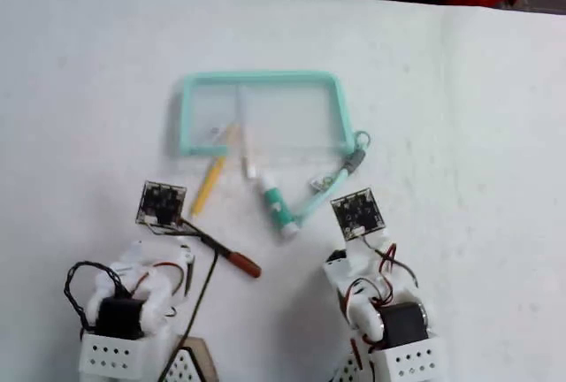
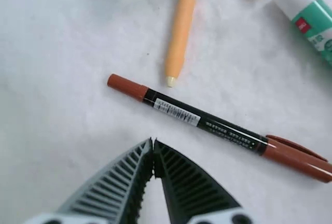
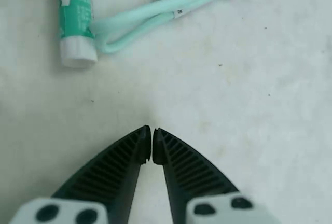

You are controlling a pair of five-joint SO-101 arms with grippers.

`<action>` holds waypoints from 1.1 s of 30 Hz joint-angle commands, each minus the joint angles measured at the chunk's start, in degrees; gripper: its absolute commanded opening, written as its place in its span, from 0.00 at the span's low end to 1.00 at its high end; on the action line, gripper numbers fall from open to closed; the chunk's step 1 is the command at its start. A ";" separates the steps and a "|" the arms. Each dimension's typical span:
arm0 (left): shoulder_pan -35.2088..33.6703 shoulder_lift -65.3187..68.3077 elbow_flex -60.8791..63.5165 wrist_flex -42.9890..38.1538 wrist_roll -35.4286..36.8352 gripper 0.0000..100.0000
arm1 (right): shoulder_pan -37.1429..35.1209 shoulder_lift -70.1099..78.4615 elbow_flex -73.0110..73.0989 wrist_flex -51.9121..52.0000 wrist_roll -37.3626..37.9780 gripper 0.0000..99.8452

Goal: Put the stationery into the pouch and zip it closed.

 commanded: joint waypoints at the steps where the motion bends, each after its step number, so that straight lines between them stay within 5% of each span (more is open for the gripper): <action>1: 0.75 -0.31 -1.41 -5.19 0.26 0.03 | -1.45 -0.31 0.53 -0.22 -0.09 0.02; 5: 0.75 -0.31 -6.42 -8.26 0.26 0.03 | -8.22 -0.31 0.53 0.04 -0.26 0.02; 11: -4.09 -0.31 -13.80 -8.00 -0.18 0.03 | -7.96 -0.31 0.53 0.04 -0.35 0.02; 16: -4.79 -0.31 -19.16 -8.09 -12.22 0.03 | -7.87 -0.31 0.53 -0.22 -0.44 0.02; 26: -2.77 -0.31 -28.84 -15.30 -15.47 0.03 | 1.27 -0.31 0.53 -8.66 -0.18 0.02; 33: 2.77 -0.31 -25.49 -24.35 -9.58 0.03 | 8.22 -0.31 0.53 -15.96 -0.18 0.02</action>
